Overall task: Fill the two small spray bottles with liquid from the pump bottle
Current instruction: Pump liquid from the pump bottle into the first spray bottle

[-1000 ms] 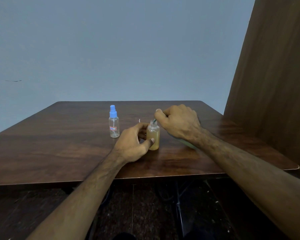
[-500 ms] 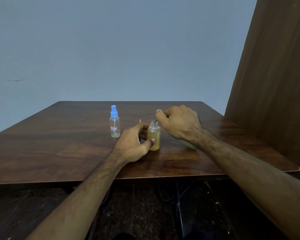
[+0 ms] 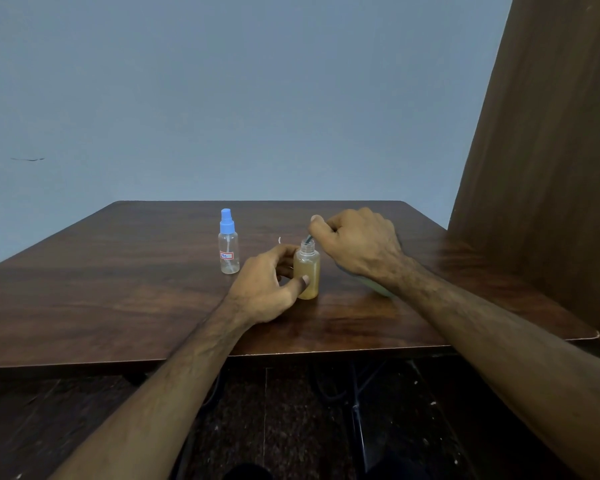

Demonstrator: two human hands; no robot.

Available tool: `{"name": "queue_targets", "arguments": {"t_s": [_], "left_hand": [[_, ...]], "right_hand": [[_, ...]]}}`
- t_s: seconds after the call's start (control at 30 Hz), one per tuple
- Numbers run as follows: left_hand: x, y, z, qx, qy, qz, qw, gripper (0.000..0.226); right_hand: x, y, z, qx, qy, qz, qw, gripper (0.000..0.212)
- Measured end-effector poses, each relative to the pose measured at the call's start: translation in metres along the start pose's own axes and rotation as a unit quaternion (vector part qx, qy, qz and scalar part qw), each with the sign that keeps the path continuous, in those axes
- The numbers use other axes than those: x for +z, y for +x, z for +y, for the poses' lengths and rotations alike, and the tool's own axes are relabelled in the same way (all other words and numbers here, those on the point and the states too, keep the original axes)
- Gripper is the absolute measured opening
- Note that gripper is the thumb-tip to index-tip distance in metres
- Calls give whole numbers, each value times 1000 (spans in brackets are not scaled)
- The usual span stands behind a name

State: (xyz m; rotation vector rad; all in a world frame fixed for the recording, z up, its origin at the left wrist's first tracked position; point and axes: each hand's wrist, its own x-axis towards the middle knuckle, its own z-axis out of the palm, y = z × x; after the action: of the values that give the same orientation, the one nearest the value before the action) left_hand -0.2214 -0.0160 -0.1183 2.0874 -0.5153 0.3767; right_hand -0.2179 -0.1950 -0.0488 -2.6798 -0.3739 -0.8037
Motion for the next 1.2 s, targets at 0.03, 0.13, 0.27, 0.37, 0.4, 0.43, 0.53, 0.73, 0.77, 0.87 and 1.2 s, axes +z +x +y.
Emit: {"name": "queue_targets", "arguments": {"t_s": [0.03, 0.13, 0.27, 0.37, 0.4, 0.43, 0.53, 0.73, 0.77, 0.87, 1.2], "left_hand": [[0, 0, 0, 0, -2, 0, 1000, 38], [0, 0, 1, -1, -4, 1, 1000, 36], [0, -1, 2, -2, -2, -1, 1000, 37], [-1, -1, 3, -3, 1, -5, 1000, 38], [-1, -1, 3, -4, 1, -5, 1000, 38], [-1, -1, 3, -4, 1, -4, 1000, 38], [-1, -2, 3, -2, 1, -4, 1000, 40], [-1, -2, 4, 4, 1, -1, 1000, 40], [-1, -2, 4, 4, -1, 1, 1000, 40], [-1, -2, 4, 4, 0, 2, 1000, 39], [-2, -2, 4, 3, 6, -3, 1000, 40]], "right_hand": [[0, 0, 0, 0, -1, 1, 1000, 64], [-1, 0, 1, -4, 6, 3, 1000, 63], [-1, 2, 4, 4, 23, -2, 1000, 65], [0, 2, 3, 9, 12, -8, 1000, 69], [0, 2, 2, 10, 11, -8, 1000, 69], [0, 2, 3, 9, 12, -8, 1000, 69], [0, 2, 3, 9, 17, -5, 1000, 68], [0, 1, 3, 6, 18, 2, 1000, 64], [0, 1, 3, 6, 16, 4, 1000, 64], [0, 2, 4, 1, 13, 10, 1000, 62], [1, 1, 4, 3, 8, -4, 1000, 66]]}}
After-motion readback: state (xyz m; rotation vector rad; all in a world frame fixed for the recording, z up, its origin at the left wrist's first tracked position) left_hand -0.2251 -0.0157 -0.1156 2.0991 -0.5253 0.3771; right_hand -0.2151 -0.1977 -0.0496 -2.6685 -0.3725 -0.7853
